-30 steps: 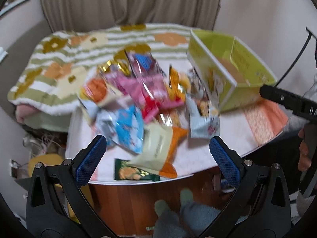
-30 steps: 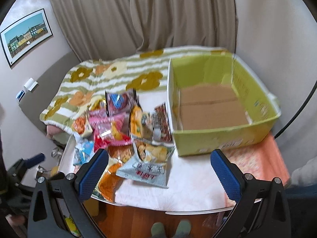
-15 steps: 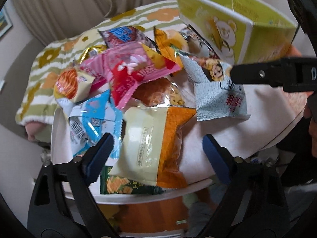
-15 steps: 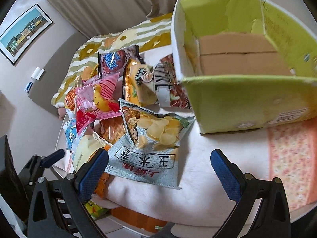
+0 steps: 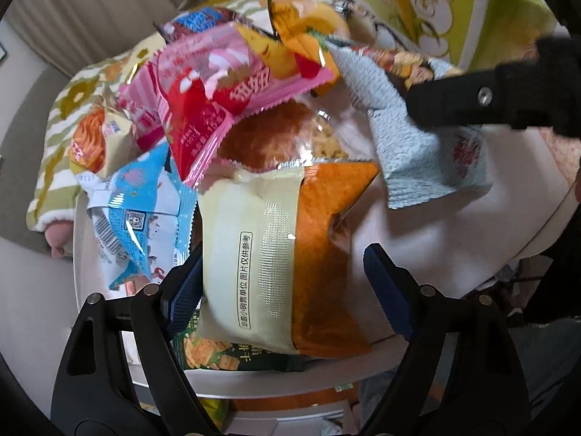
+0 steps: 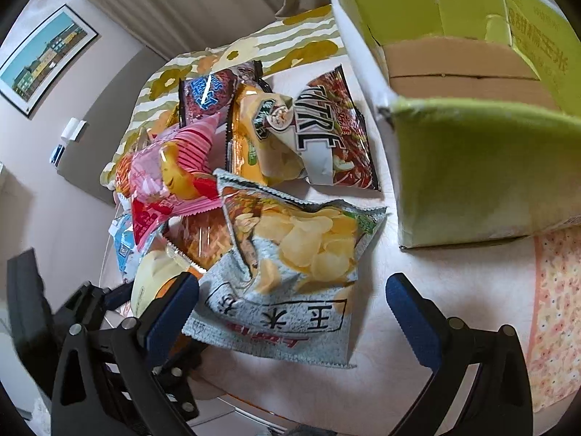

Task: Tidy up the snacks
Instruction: 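Grasp the cream-orange bread bag with left tool while right tool grasps grey chip bag, then carry both bags over the yellow-green box and open the left tool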

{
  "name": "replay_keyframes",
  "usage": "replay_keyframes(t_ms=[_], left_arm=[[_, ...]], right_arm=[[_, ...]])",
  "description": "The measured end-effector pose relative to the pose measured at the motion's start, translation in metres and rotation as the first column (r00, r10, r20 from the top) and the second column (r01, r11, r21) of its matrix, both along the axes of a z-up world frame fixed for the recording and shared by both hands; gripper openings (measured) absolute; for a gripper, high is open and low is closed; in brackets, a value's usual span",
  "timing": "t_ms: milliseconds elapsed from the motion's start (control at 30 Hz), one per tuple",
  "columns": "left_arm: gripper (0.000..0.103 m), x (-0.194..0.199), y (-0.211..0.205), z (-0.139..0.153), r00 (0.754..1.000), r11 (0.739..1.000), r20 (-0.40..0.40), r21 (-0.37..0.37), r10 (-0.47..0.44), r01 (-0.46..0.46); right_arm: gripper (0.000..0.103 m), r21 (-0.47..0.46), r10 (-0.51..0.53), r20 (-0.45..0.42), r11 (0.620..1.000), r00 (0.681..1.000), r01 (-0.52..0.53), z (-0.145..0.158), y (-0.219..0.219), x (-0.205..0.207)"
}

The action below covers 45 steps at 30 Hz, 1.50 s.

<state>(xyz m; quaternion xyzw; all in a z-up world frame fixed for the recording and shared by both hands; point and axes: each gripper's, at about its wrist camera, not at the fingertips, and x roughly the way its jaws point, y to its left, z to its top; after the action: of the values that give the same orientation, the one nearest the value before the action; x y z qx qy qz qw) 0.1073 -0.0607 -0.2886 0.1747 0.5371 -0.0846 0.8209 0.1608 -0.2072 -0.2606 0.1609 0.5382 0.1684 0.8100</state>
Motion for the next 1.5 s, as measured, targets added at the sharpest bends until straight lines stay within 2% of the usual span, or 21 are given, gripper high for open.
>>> replay_keyframes(t_ms=[67, 100, 133, 400, 533, 600, 633, 667, 767, 800, 1200, 1500], left_arm=[[0.074, 0.002, 0.001, -0.001, 1.0, 1.0, -0.001, -0.009, 0.002, -0.002], [0.067, 0.004, 0.003, -0.001, 1.0, 1.0, 0.004, -0.013, 0.001, -0.001], [0.066, 0.005, 0.004, 0.0, 1.0, 1.0, 0.002, -0.022, -0.003, 0.003], [0.062, 0.011, 0.016, 0.009, 1.0, 0.997, -0.001, -0.075, -0.008, 0.008], [0.062, 0.005, 0.017, 0.013, 1.0, 0.996, -0.005, -0.086, 0.003, -0.003], [0.062, 0.007, 0.02, 0.015, 1.0, 0.995, -0.005, -0.096, 0.006, -0.006], [0.062, 0.007, 0.02, 0.015, 1.0, 0.995, -0.004, -0.096, 0.005, -0.005], [0.062, 0.006, 0.019, 0.015, 1.0, 0.995, -0.003, -0.095, 0.005, -0.005], [0.062, 0.002, 0.023, 0.017, 1.0, 0.995, -0.004, -0.099, 0.007, -0.007], [0.062, 0.001, 0.026, 0.019, 1.0, 0.995, -0.002, -0.103, 0.007, -0.008], [0.062, -0.013, 0.042, 0.059, 0.997, 0.989, 0.08, -0.147, -0.009, 0.021], [0.062, -0.02, 0.046, 0.108, 0.984, 0.98, 0.175, -0.19, -0.028, 0.061]], right_arm=[[0.102, 0.017, -0.018, -0.015, 1.0, 1.0, 0.018, -0.003, -0.002, 0.003], [0.102, 0.023, -0.024, -0.019, 0.999, 1.0, 0.024, -0.004, -0.003, 0.003], [0.102, 0.028, -0.03, -0.024, 0.999, 0.999, 0.031, -0.005, -0.004, 0.004], [0.102, 0.065, -0.086, -0.059, 0.994, 0.994, 0.09, -0.012, -0.008, 0.01], [0.102, 0.056, -0.074, -0.057, 0.995, 0.996, 0.077, -0.013, -0.006, 0.013], [0.096, 0.044, -0.08, -0.057, 0.996, 0.995, 0.083, -0.014, -0.005, 0.013], [0.082, 0.053, -0.077, -0.059, 0.995, 0.995, 0.08, -0.016, -0.003, 0.014], [0.076, 0.057, -0.072, -0.066, 0.995, 0.995, 0.076, -0.016, -0.003, 0.014], [0.065, 0.044, -0.071, -0.057, 0.996, 0.996, 0.074, -0.013, 0.0, 0.009], [0.064, 0.031, -0.074, -0.052, 0.997, 0.996, 0.075, -0.011, 0.001, 0.005], [0.062, -0.017, -0.099, 0.093, 0.995, 0.991, 0.101, 0.043, 0.012, -0.037], [0.062, -0.047, -0.138, 0.191, 0.988, 0.972, 0.15, 0.094, 0.016, -0.064]])
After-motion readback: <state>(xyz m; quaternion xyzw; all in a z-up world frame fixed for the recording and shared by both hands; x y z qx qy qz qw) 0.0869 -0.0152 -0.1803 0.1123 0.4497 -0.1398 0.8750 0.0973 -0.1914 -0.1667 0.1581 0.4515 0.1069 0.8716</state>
